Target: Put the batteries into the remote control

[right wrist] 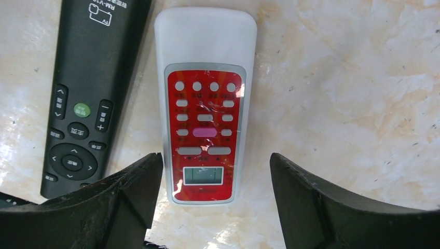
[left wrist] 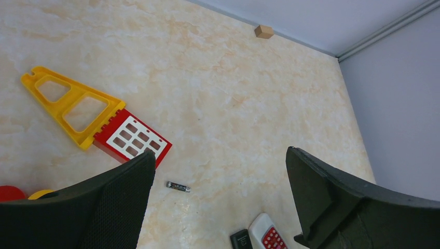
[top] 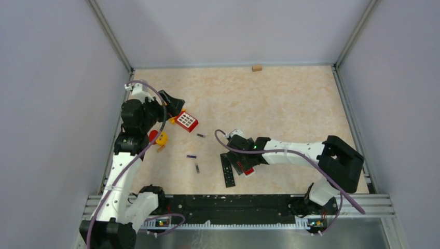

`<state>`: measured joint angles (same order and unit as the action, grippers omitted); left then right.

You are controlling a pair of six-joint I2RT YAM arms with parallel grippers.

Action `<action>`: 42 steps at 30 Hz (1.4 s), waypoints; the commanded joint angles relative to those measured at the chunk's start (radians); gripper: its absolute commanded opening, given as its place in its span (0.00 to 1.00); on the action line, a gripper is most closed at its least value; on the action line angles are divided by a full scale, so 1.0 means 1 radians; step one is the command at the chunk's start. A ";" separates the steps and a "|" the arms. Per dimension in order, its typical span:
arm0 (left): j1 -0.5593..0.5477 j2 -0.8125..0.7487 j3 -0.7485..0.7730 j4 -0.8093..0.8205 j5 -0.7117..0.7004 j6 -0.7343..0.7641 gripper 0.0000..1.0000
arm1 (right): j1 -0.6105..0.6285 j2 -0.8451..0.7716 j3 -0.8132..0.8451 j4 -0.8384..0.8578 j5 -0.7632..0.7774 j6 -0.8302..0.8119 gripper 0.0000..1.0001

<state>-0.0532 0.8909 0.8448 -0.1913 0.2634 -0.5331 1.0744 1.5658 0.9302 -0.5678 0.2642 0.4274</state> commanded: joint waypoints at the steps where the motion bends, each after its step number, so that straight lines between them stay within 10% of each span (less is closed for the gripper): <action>1: -0.002 0.001 0.000 0.070 0.054 -0.017 0.99 | -0.010 0.032 0.028 0.001 0.010 -0.049 0.76; 26: -0.002 0.019 -0.011 0.137 0.052 -0.081 0.99 | -0.231 0.117 0.204 0.267 -0.095 -0.031 0.47; 35: -0.027 0.110 -0.048 0.269 0.211 -0.268 0.99 | -0.452 0.005 0.108 0.909 -0.719 0.325 0.44; 42: -0.105 0.151 -0.100 0.411 0.344 -0.371 0.99 | -0.517 -0.003 0.064 1.345 -0.870 0.660 0.43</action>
<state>-0.1165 1.0348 0.7734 0.0338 0.4866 -0.8188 0.5762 1.5925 1.0019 0.4133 -0.4511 0.8551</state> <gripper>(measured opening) 0.986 0.556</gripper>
